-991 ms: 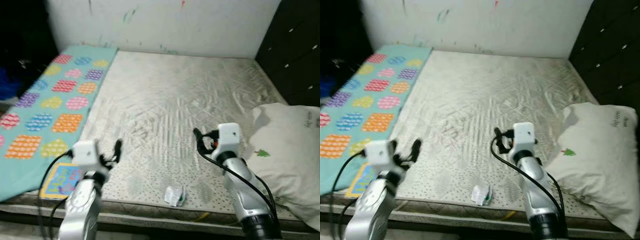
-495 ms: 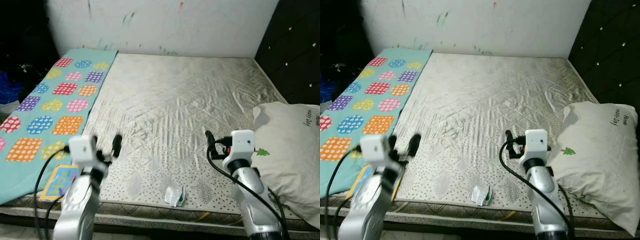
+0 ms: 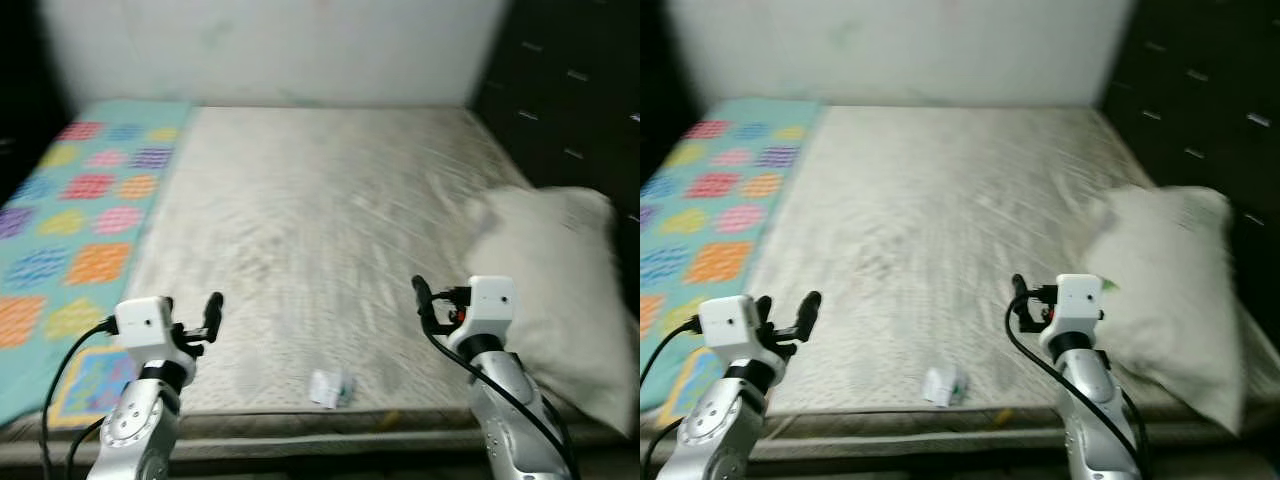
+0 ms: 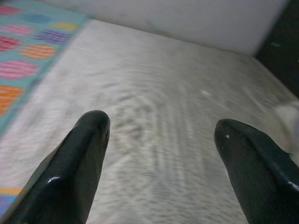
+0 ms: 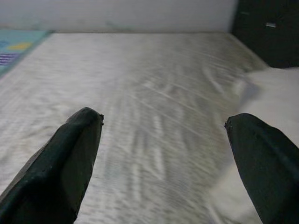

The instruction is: Clean up the room

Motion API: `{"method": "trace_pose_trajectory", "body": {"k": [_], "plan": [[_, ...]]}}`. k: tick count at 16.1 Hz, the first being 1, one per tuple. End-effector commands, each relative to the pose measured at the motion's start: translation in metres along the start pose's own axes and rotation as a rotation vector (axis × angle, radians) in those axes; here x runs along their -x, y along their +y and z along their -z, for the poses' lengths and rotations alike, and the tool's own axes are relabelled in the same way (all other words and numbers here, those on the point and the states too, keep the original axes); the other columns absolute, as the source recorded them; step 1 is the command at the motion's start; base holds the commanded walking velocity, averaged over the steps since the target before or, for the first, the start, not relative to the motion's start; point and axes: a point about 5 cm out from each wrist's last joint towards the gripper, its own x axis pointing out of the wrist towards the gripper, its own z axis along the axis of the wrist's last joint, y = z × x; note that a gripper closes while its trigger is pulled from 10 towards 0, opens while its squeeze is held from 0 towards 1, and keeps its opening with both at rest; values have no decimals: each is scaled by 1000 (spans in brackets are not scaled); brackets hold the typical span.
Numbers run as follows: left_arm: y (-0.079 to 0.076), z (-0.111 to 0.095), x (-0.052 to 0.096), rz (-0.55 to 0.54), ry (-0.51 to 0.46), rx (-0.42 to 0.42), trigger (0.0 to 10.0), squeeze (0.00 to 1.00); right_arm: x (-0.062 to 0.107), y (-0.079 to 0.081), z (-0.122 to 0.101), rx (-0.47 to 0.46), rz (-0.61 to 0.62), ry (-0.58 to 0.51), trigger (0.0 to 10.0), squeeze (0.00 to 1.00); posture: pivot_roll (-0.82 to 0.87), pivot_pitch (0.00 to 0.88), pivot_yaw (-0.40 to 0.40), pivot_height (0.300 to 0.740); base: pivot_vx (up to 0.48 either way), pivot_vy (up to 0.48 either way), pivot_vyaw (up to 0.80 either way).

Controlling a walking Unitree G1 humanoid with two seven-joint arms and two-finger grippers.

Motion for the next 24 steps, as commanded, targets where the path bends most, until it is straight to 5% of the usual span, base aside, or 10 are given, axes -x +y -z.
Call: {"method": "trace_pose_trajectory", "body": {"k": [1, 11, 24], "plan": [[-2, -5, 0, 10, -12, -4, 10000, 0, 0, -3, -8, -5, 11, -25, 10000, 0, -105, 58, -6, 740, 0, 0, -538], [-4, -4, 5, -3, 5, 26, 10000, 0, 4, 12, -11, -8, -97, -4, 10000, 0, -107, 100, -32, 740, 0, 0, 0], [-5, -8, 4, -16, 6, 35, 10000, 0, 1, 19, -14, -6, -157, 4, 10000, 0, -107, 117, -39, 601, 0, 0, 0]]}}
